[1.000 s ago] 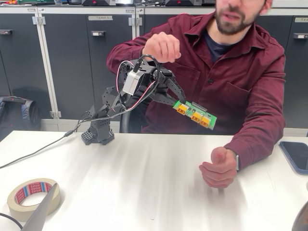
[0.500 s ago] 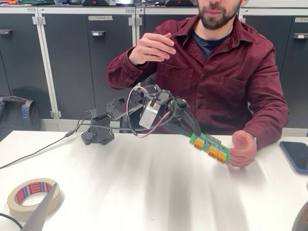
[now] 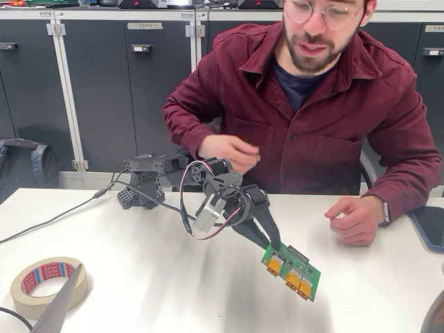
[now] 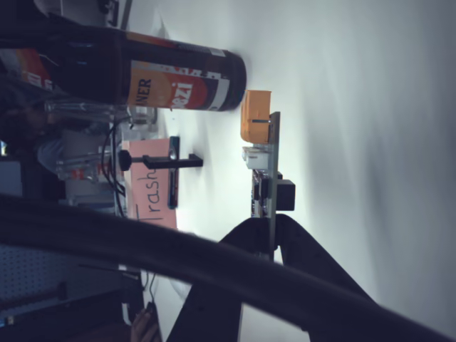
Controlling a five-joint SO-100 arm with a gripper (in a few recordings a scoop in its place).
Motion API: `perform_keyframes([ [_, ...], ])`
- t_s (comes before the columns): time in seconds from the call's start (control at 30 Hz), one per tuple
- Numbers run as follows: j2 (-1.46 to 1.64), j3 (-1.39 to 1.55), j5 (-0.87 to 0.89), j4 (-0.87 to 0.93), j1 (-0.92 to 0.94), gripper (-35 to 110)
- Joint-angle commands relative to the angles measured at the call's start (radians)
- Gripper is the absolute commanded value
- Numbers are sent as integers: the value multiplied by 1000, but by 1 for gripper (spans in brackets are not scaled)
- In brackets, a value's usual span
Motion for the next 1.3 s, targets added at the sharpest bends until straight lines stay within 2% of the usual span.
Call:
perform_keyframes([
  [0.0,-8,-46,-40,-91,6,-5],
  [0.1,-44,-44,-78,-124,-32,-5],
  [0.3,-21,-44,5,-71,-64,-5],
  [0.67,-26,-44,8,-67,-78,-5],
  [1.27,-26,-43,124,64,-485,-5],
])
